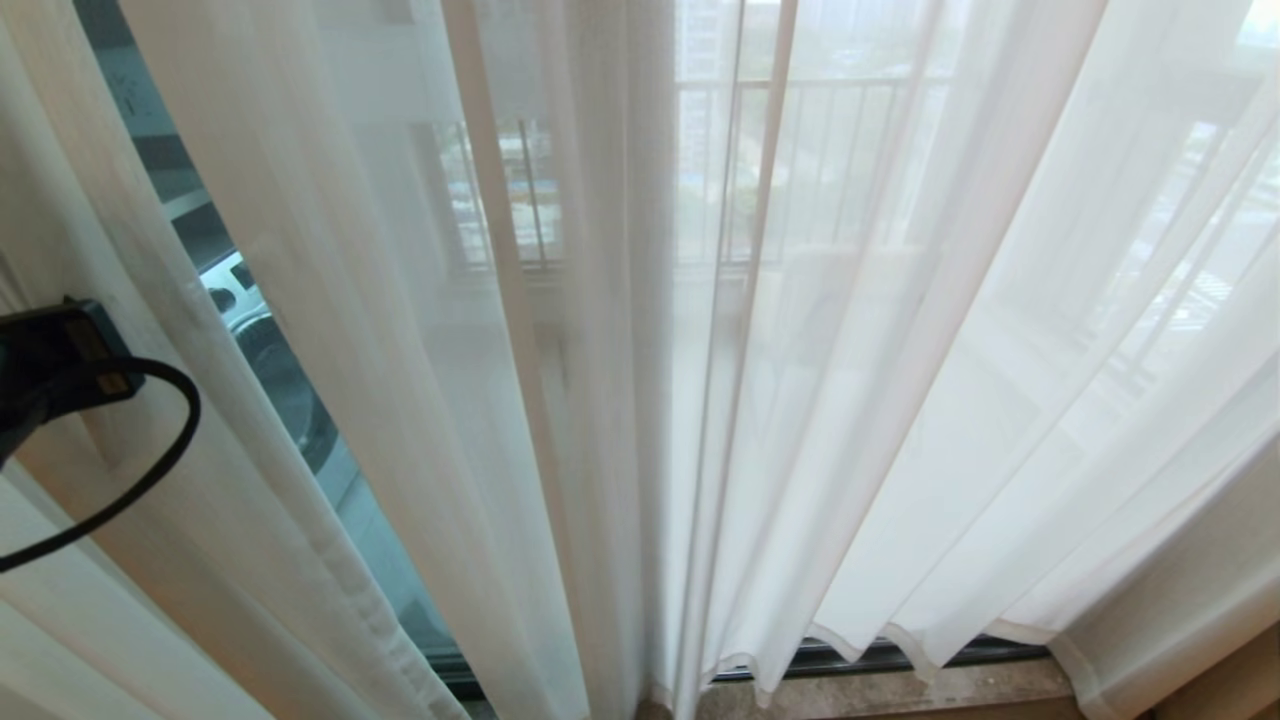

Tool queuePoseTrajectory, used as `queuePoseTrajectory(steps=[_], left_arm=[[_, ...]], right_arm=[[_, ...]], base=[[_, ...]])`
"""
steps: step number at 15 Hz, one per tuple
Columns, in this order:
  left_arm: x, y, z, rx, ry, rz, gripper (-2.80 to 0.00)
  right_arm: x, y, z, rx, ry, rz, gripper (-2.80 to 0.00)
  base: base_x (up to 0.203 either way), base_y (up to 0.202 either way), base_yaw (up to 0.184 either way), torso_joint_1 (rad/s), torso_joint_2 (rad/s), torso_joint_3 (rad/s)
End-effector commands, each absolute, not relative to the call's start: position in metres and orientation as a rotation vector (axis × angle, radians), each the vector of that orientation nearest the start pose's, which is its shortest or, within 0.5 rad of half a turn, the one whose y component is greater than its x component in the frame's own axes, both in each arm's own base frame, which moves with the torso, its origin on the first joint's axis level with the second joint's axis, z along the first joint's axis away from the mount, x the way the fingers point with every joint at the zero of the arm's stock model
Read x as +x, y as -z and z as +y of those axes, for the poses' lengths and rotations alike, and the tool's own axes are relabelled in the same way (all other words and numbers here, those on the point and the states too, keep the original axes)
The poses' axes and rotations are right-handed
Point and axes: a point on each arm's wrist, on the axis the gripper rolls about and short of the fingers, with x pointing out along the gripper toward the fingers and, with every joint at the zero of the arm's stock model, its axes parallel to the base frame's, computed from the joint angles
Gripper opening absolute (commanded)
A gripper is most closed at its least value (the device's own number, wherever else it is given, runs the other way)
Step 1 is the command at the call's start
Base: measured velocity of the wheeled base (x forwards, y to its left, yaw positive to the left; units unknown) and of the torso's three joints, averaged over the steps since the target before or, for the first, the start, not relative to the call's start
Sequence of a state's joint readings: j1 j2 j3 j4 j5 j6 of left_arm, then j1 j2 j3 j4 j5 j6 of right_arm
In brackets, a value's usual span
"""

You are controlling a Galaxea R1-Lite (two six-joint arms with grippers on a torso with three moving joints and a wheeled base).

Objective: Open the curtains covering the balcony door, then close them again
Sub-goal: Pull the inner curtains open on both sides

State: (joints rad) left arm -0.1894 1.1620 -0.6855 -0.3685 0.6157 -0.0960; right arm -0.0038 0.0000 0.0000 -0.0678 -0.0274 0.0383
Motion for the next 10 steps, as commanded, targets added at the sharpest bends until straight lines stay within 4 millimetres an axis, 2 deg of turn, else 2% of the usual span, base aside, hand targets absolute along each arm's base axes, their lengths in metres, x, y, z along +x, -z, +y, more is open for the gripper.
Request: queuePoseTrajectory(steps=[1, 6, 8, 10], left_arm=[[0.1664, -0.2525, -0.0185, -0.055, -0.435, 0.073, -2.80], [0.1655, -0.2512, -0.0183, -0.055, -0.435, 0.075, -2.80], [0.1656, -0.2512, -0.0183, -0.055, -0.435, 0.075, -2.80], [0.1656, -0.2507, -0.0183, -0.055, -0.435, 0.077, -2.80]], right_arm=[[-0.0231, -0.0825, -0.0006, 0.039, 0.029, -0.070, -2.80], [-0.0231, -0.0825, -0.0005, 0.039, 0.031, -0.070, -2.80], [-0.0231, -0.0825, -0.0005, 0.039, 0.031, -0.070, -2.80], [-0.0231, -0.0825, -0.0005, 0.039, 0.031, -0.070, -2.80]], base=[[0.000, 0.000, 0.000, 0.000, 0.00, 0.000], [0.000, 0.000, 0.000, 0.000, 0.00, 0.000], [0.003, 0.079, 0.007, 0.000, 0.00, 0.003], [0.000, 0.168, 0.001, 0.006, 0.00, 0.002]])
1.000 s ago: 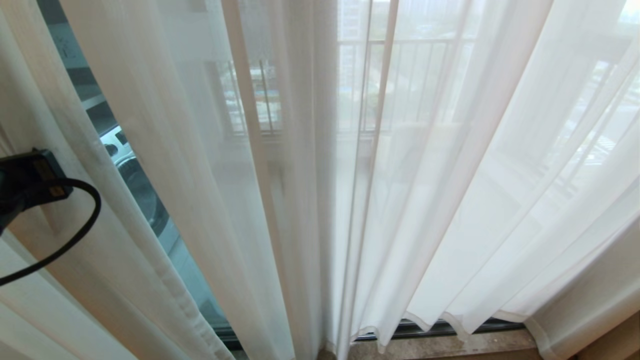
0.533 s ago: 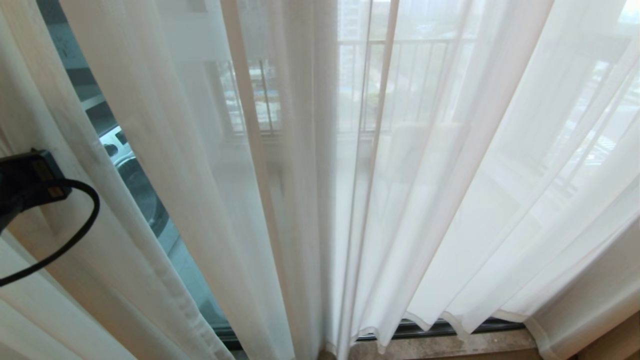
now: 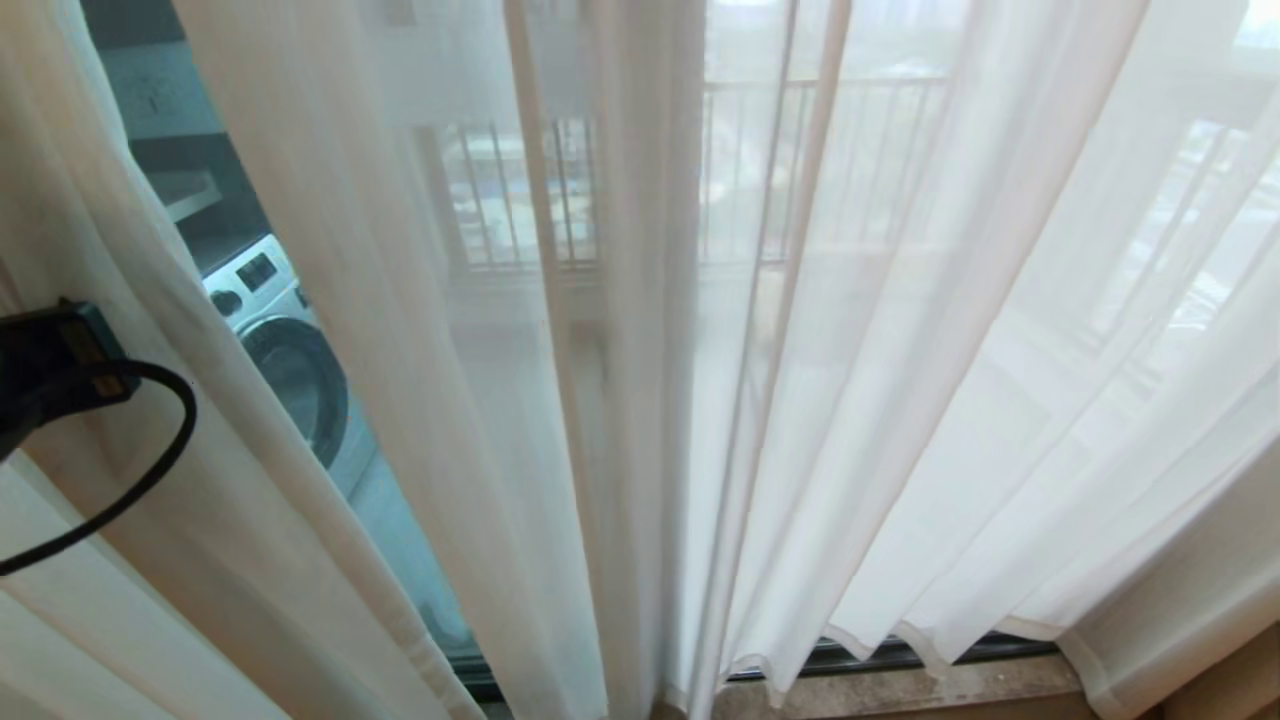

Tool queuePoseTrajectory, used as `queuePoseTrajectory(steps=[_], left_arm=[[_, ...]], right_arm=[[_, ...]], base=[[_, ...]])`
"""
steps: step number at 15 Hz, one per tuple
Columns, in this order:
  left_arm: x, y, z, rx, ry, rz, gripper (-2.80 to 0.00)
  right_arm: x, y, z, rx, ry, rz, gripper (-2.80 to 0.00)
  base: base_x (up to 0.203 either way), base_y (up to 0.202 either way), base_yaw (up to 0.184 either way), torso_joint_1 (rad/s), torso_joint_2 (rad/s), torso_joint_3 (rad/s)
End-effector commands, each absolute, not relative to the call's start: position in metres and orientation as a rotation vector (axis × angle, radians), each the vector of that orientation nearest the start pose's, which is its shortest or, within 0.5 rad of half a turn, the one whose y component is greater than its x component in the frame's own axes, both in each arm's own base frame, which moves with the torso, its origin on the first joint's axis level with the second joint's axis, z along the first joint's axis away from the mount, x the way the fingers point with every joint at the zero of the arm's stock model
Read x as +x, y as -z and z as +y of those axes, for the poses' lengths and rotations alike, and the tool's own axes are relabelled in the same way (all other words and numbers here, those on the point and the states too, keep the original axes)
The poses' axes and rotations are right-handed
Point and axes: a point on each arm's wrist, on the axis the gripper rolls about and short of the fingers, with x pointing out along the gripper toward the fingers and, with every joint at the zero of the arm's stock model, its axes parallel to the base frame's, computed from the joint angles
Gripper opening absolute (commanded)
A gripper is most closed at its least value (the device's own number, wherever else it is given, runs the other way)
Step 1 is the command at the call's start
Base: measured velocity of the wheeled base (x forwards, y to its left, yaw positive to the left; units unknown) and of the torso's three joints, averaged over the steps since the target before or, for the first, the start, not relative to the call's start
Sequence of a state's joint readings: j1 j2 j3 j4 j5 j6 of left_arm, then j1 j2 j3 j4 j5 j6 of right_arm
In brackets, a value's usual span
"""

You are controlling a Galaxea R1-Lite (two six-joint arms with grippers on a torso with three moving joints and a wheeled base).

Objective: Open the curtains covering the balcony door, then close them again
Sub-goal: Pull the inner curtains open on both sides

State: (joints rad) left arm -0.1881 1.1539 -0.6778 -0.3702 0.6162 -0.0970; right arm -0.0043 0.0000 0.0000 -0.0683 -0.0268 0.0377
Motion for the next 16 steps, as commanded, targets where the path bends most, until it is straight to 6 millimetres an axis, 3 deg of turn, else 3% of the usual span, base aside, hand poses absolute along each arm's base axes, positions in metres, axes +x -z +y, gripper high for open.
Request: queuePoseTrajectory(steps=[1, 16], left_arm=[[0.1655, -0.2502, -0.0183, -0.054, -0.437, 0.078, -2.80], [0.1648, -0.2474, -0.0178, -0.055, -0.443, 0.085, -2.80]], right_arm=[[-0.0231, -0.0825, -0.0005, 0.039, 0.031, -0.070, -2.80], [-0.0231, -0.0825, -0.0005, 0.038, 0.030, -0.070, -2.80]], base=[[0.000, 0.190, 0.003, 0.004, 0.00, 0.004], [0.000, 0.189, 0.001, 0.003, 0.00, 0.002]])
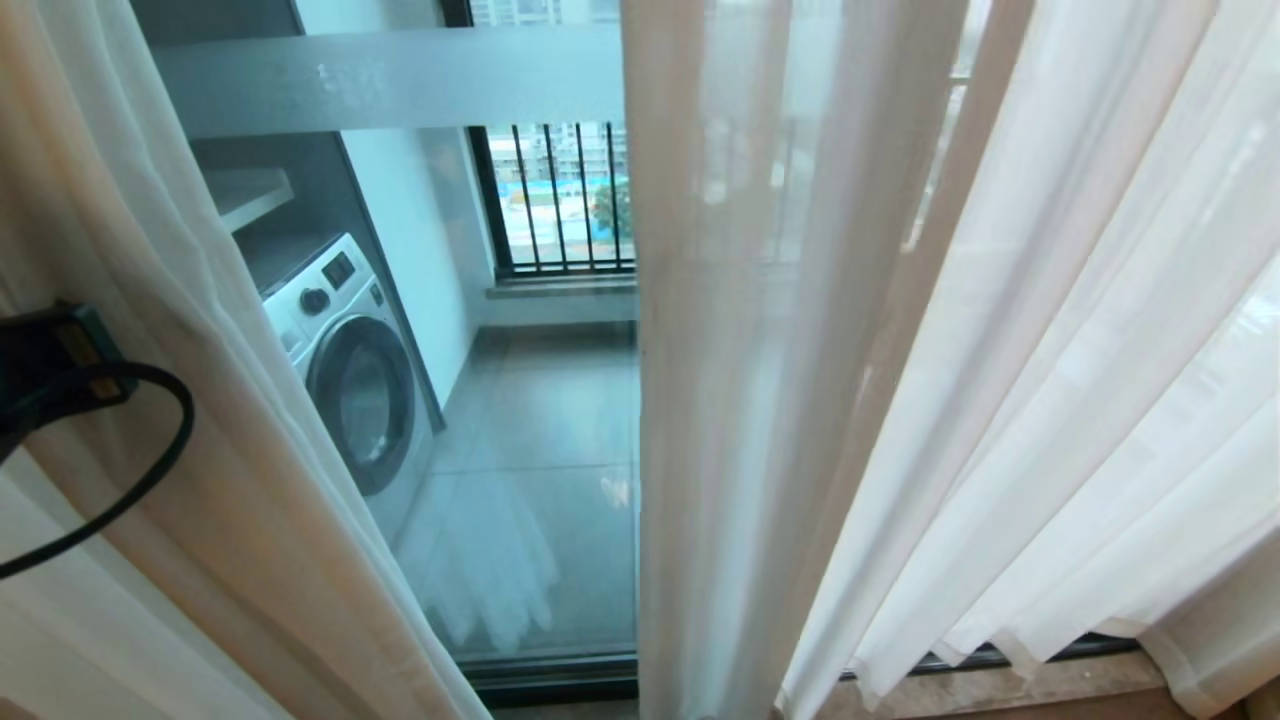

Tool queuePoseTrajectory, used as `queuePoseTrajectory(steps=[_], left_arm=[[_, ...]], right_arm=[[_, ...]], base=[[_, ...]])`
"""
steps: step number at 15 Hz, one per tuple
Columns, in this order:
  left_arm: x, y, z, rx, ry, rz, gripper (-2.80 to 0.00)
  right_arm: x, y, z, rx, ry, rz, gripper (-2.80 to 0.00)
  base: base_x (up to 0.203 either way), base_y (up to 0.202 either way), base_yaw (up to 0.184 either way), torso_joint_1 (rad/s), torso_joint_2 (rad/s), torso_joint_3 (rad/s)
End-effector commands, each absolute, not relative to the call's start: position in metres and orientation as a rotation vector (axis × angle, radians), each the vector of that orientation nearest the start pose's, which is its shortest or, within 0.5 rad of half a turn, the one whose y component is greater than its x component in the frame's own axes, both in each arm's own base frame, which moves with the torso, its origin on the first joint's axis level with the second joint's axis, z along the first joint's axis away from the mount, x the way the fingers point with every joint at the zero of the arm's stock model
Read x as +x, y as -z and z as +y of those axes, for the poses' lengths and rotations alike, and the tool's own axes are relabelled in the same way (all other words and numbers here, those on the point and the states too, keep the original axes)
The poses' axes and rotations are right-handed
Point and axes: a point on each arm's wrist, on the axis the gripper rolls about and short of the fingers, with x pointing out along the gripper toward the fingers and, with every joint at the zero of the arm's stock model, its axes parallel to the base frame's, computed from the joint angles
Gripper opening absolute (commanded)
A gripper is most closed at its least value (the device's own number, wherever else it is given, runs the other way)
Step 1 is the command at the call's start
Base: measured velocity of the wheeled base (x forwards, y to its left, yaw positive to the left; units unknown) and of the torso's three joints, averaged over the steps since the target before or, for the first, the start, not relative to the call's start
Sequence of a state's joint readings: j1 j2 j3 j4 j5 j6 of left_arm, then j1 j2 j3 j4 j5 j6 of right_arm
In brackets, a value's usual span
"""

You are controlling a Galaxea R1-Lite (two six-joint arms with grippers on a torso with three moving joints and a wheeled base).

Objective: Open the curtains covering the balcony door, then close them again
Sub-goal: Pull the inner curtains open on both sides

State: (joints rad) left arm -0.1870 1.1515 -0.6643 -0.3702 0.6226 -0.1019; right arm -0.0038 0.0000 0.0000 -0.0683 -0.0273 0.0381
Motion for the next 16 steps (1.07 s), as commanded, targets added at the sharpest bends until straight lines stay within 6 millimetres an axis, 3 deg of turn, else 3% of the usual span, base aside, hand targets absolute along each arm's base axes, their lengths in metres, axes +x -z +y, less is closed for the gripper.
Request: queuePoseTrajectory(steps=[1, 16], left_arm=[[0.1648, -0.2472, -0.0178, -0.054, -0.443, 0.086, -2.80], [0.1607, -0.2450, -0.0169, -0.052, -0.446, 0.087, -2.80]], right_arm=[[-0.0231, -0.0825, -0.0005, 0.039, 0.029, -0.070, -2.80], [-0.0231, -0.0825, -0.0005, 0.039, 0.030, -0.070, -2.80]], base=[[0.000, 0.187, -0.004, 0.002, 0.01, -0.002], [0.000, 0.189, 0.000, 0.002, 0.00, 0.002]])
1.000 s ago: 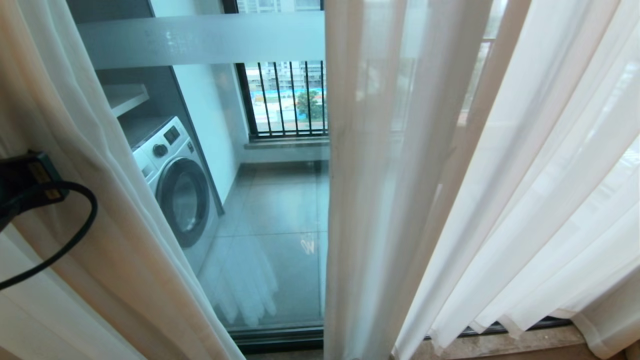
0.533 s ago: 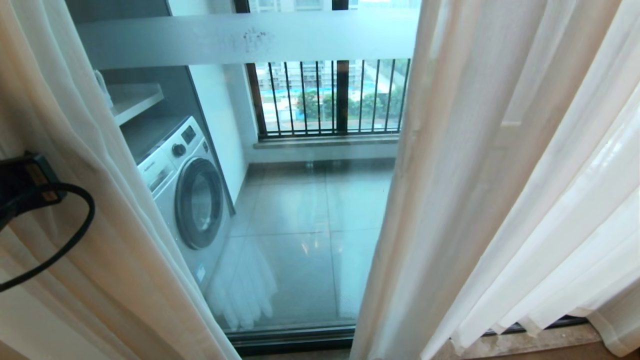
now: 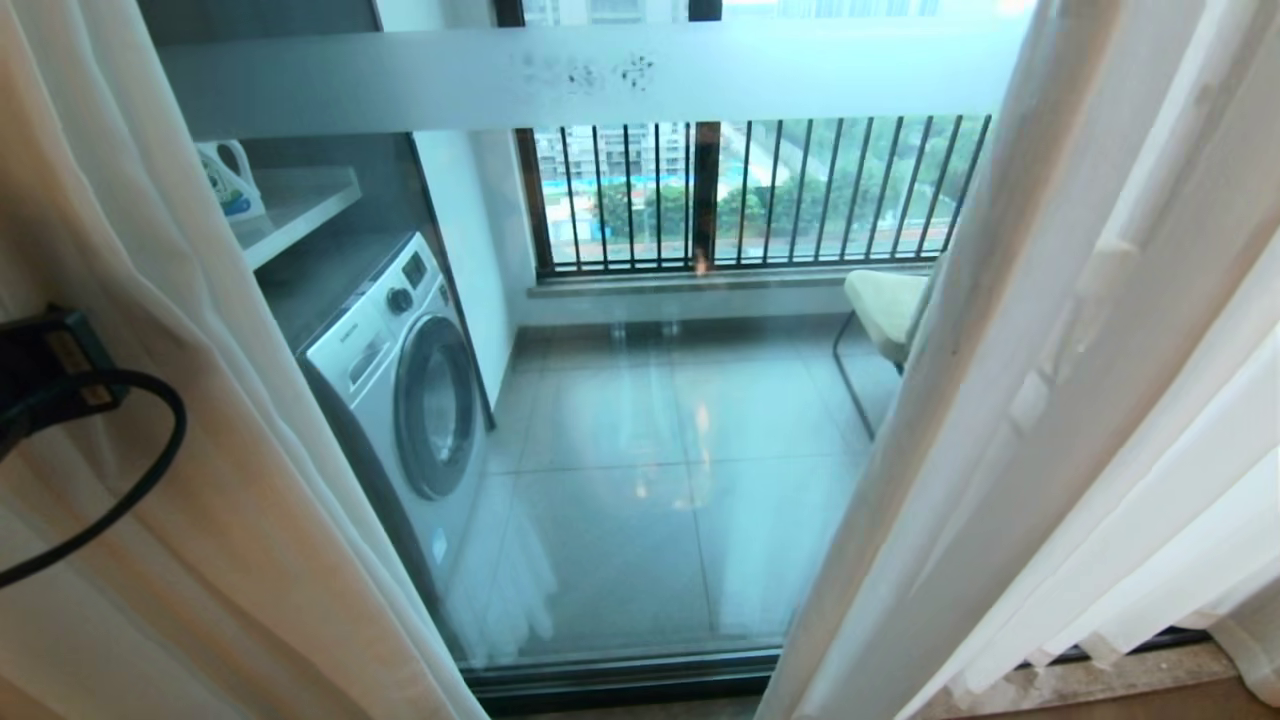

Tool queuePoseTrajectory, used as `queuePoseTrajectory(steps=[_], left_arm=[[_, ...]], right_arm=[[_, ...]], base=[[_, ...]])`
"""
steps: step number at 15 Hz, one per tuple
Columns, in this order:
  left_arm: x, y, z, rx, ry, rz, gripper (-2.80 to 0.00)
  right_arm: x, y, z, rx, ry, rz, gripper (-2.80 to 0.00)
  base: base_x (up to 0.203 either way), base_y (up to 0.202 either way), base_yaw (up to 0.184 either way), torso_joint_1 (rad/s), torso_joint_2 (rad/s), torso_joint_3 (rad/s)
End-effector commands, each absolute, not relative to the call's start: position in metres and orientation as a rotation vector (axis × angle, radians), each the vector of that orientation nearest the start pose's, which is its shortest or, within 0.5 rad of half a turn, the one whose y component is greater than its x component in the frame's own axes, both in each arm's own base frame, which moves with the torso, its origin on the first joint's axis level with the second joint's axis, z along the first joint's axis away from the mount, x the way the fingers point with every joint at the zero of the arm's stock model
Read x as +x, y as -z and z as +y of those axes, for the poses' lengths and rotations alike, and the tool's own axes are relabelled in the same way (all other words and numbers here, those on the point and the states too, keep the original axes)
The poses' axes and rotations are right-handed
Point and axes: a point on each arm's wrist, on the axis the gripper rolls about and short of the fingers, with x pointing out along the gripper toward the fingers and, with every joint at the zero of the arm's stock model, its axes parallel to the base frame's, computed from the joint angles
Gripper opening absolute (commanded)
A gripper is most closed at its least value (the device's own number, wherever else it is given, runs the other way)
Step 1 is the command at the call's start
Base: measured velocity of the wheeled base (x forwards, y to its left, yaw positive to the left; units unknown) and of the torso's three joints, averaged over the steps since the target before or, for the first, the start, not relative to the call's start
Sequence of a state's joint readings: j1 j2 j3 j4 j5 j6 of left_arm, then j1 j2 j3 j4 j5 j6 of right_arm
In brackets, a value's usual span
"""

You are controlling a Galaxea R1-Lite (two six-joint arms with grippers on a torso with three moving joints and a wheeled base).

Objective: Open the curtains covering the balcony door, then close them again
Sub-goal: Pull the inner curtains open on both sides

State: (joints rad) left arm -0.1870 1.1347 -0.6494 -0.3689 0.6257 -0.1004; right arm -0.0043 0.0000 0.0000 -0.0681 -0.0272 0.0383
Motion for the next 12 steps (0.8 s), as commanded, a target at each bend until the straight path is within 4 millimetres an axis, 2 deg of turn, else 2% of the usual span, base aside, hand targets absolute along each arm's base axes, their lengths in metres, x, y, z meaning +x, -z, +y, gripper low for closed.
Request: queuePoseTrajectory(steps=[1, 8, 12], left_arm=[[0.1602, -0.2445, -0.0169, -0.052, -0.446, 0.088, -2.80], [0.1590, -0.2443, -0.0166, -0.052, -0.446, 0.087, -2.80], [0.1589, -0.2444, -0.0166, -0.052, -0.446, 0.087, -2.80]], right_arm=[[-0.0231, -0.0825, -0.0005, 0.039, 0.031, -0.070, -2.80], [-0.0231, -0.0825, -0.0005, 0.039, 0.031, -0.070, -2.80], [-0.0231, -0.0825, -0.0006, 0.039, 0.029, -0.070, -2.80]], base=[[0.000, 0.188, 0.000, -0.006, 0.01, 0.007], [0.000, 0.184, 0.001, 0.001, 0.00, 0.002], [0.000, 0.028, -0.001, 0.001, 0.00, 0.001]])
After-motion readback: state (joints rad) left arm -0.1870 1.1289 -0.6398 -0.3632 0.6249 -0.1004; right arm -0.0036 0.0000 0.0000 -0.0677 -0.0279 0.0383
